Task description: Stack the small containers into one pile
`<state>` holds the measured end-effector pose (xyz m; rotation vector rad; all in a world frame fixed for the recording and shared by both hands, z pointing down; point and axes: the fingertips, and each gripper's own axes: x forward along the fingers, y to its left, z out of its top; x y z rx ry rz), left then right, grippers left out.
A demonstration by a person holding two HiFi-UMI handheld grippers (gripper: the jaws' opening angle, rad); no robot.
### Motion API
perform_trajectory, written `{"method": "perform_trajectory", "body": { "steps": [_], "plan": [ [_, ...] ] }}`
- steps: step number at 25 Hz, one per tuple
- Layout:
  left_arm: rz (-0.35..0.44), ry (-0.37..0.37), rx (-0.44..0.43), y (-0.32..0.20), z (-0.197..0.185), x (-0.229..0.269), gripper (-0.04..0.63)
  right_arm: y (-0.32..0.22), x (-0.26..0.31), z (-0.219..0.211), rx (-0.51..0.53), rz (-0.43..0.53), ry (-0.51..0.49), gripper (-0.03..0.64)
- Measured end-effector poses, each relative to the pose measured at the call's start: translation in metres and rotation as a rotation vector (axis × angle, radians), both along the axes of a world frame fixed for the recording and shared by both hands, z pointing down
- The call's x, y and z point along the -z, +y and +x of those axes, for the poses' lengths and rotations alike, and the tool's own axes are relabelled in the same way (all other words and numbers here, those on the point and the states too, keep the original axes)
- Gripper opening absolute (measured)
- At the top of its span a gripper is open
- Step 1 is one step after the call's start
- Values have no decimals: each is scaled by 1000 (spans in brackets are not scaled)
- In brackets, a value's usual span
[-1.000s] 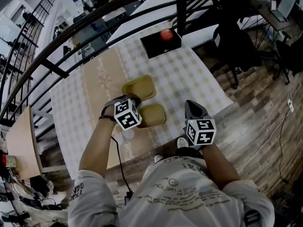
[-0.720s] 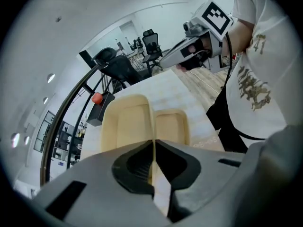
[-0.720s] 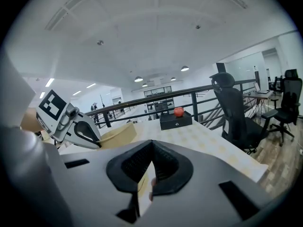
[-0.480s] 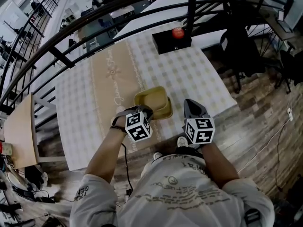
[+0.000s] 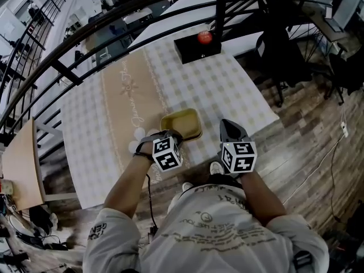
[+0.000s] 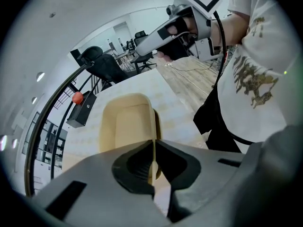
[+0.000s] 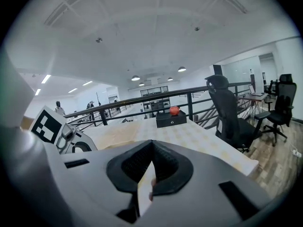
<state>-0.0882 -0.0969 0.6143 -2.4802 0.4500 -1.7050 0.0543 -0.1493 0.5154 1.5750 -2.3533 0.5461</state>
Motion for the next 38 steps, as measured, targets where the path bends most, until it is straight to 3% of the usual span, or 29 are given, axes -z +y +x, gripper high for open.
{"method": "perform_trajectory", "body": {
  "steps": [14, 31, 38],
  "plan": [
    [-64, -57, -35, 4, 7, -13, 23, 2, -5, 10, -12, -17, 1, -8],
    [-221, -314, -92, 13, -1, -37, 20, -7, -16, 25, -15, -41, -13, -8],
    [-249, -303, -99, 12, 1, -42, 21, -12, -21, 31, -12, -52, -22, -8]
  ]
}}
